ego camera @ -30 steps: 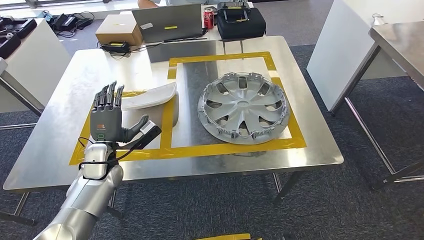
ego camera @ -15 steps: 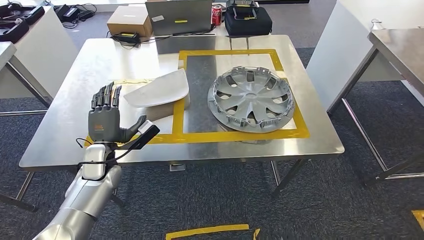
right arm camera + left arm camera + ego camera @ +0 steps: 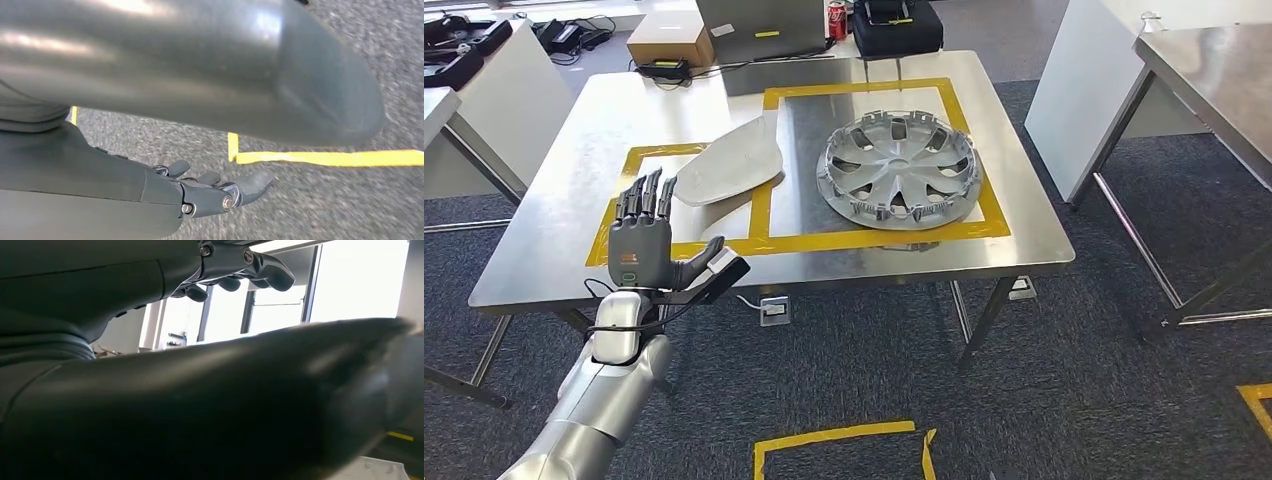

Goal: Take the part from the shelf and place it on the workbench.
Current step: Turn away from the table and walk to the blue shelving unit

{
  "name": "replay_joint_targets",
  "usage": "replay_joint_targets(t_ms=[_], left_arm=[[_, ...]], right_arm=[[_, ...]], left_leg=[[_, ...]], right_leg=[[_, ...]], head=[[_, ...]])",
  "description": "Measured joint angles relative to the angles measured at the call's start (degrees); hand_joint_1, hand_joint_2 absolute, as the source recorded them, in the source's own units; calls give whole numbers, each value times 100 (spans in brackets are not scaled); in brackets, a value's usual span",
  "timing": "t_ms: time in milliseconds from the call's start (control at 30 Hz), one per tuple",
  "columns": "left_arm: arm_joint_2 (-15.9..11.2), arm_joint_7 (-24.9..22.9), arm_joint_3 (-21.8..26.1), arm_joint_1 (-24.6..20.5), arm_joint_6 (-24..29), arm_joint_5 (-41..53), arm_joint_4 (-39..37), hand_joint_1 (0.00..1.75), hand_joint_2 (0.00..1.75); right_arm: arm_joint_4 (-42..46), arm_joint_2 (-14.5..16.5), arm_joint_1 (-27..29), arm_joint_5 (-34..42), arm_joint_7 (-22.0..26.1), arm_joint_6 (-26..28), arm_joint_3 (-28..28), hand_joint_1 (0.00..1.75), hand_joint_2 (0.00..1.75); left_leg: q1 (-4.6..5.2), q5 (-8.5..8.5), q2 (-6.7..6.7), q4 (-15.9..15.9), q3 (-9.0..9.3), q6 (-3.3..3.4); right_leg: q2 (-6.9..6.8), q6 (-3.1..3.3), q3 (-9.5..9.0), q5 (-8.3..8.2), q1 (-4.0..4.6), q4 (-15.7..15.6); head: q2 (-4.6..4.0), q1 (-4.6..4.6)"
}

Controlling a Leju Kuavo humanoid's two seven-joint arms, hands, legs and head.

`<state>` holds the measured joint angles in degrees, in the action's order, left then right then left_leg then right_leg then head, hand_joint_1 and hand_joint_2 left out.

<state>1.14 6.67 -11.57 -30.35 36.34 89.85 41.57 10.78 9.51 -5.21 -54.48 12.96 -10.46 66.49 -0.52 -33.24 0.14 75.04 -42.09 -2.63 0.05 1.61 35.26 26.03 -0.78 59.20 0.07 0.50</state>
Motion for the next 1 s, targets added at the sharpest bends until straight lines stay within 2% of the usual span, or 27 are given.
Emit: replay_joint_targets(t_ms=[33,67,100,133,167,200,233,267,300,333,367,400,433,467,500,533,567,600,667,700,733,800,833,867,933,967,1000], left_arm=[[0,0,-1,2,-2,0,-1,0,0],[0,0,-2,1,-7,0,0,0,0],[0,0,-2,-4,-14,0,5,0,0],[1,0,-2,-12,-30,0,13,0,0],[1,-1,-3,-17,-49,0,21,0,0],[0,-2,-5,-24,-73,0,29,0,0],[-1,-7,-7,-25,-98,0,34,0,0],[-3,-14,-8,-22,-118,0,36,0,0],[-4,-20,-8,-23,-137,0,38,0,0],[-4,-26,-8,-22,-152,0,43,0,0],[-4,-32,-8,-19,-166,-1,49,0,0],[-5,-36,-8,-16,-177,-1,56,0,0],[-6,-40,-8,-6,-188,-1,61,0,0],[-7,-43,-8,9,-195,-1,63,0,0],[-9,-43,-8,25,-200,-1,63,0,0],[-12,-44,-8,40,-204,-1,64,0,0],[-15,-45,-8,49,-205,-1,64,0,0],[-19,-45,-8,52,-205,-2,67,0,0],[-27,-46,-8,53,-204,-2,86,0,0],[-31,-47,-8,51,-203,-2,95,0,0],[-33,-48,-8,51,-203,-2,102,0,0],[-43,-49,-9,53,-203,-2,101,0,0],[-51,-49,-10,56,-207,-2,100,0,0],[-62,-50,-12,57,-213,-2,99,0,0],[-78,-56,-18,58,-230,-2,96,0,0],[-83,-63,-21,62,-238,-2,90,0,0],[-86,-72,-23,68,-248,-2,83,0,0]], right_arm=[[0,0,0,1,0,-1,0,0,0],[0,1,0,1,1,-1,0,0,0],[0,1,-1,1,1,0,0,0,0],[0,2,-2,1,3,0,0,0,0],[0,3,-2,0,6,1,0,0,0],[0,4,-2,-1,9,1,0,0,0],[0,5,-1,-1,12,1,0,0,0],[0,5,4,-3,13,1,0,0,0],[0,6,10,-5,13,2,0,0,0],[0,7,17,-10,12,3,0,0,0],[0,7,22,-15,12,4,0,0,0],[0,8,21,-18,12,5,0,0,0],[0,8,19,-19,11,6,0,0,0],[0,9,17,-19,11,5,0,0,0],[0,9,16,-18,10,6,0,0,0],[0,9,16,-18,9,7,0,0,0],[0,9,15,-18,8,7,0,0,0],[0,8,10,-19,8,8,0,0,0],[2,4,-10,-19,9,7,0,0,0],[3,4,-15,-19,10,5,0,0,0],[4,4,-16,-18,10,4,0,0,0],[3,11,-9,-17,5,3,0,0,0],[3,14,-10,-15,-1,4,1,0,0],[3,16,-11,-11,-4,5,1,0,0],[3,18,-12,-3,-9,8,2,0,0],[3,19,-9,-1,-10,8,2,0,0],[2,19,-6,-1,-10,6,2,0,0]], left_leg=[[0,95,0,23,114,4],[0,242,0,-165,333,17],[0,327,-3,-526,635,38],[10,325,-8,-962,962,62],[24,279,-17,-1315,1205,98],[39,209,-27,-1554,1343,133],[59,190,-33,-1650,1376,175],[64,231,-33,-1660,1334,230],[60,287,-21,-1675,1296,283],[54,354,-7,-1682,1249,341],[44,429,5,-1693,1188,389],[43,503,12,-1692,1109,423],[48,578,11,-1687,1014,443],[56,654,10,-1681,912,451],[65,729,11,-1671,808,452],[71,799,12,-1658,705,447],[75,864,12,-1641,605,437],[77,926,12,-1621,518,424],[85,1034,16,-1594,397,377],[84,1086,22,-1596,377,347],[80,1141,27,-1616,371,310],[71,1231,22,-1662,360,239],[68,1163,10,-1629,321,203],[64,978,-1,-1492,257,168],[34,379,-11,-875,88,98],[17,147,-10,-491,21,66],[2,55,-10,-183,2,40]], right_leg=[[-1,-12,90,-68,0,4],[-2,-27,170,-132,-1,6],[-3,-46,235,-193,-1,9],[-3,-72,285,-247,5,11],[-3,-104,311,-303,8,3],[-2,-140,323,-356,7,-7],[0,-182,327,-414,3,-29],[3,-225,330,-472,-3,-54],[8,-262,351,-461,-13,-46],[11,-292,395,-349,-17,27],[13,-314,467,-129,-18,204],[13,-329,562,173,-23,499],[13,-341,660,462,-21,872],[13,-350,730,648,-19,1236],[13,-352,741,699,-17,1499],[13,-344,663,621,-12,1586],[13,-325,480,471,-3,1467],[13,-294,196,351,11,1161],[10,-217,-403,388,55,364],[11,-184,-576,458,78,80],[12,-153,-636,502,100,-67],[2,-89,-573,388,89,-131],[-8,-48,-523,311,71,-152],[-20,-16,-460,227,47,-177],[-29,20,-295,74,32,-192],[-32,20,-210,2,30,-188],[-36,14,-122,-70,27,-181]], head=[[0,-1],[0,-3],[0,-3],[0,-2],[0,2],[0,-2],[0,-4],[0,-9],[0,-15],[0,-10],[0,-2],[0,8],[0,16],[0,21],[0,21],[0,22],[-1,22],[-1,22],[-1,17],[0,23],[0,29],[0,51],[0,44],[0,34],[0,10],[0,7],[0,7]])
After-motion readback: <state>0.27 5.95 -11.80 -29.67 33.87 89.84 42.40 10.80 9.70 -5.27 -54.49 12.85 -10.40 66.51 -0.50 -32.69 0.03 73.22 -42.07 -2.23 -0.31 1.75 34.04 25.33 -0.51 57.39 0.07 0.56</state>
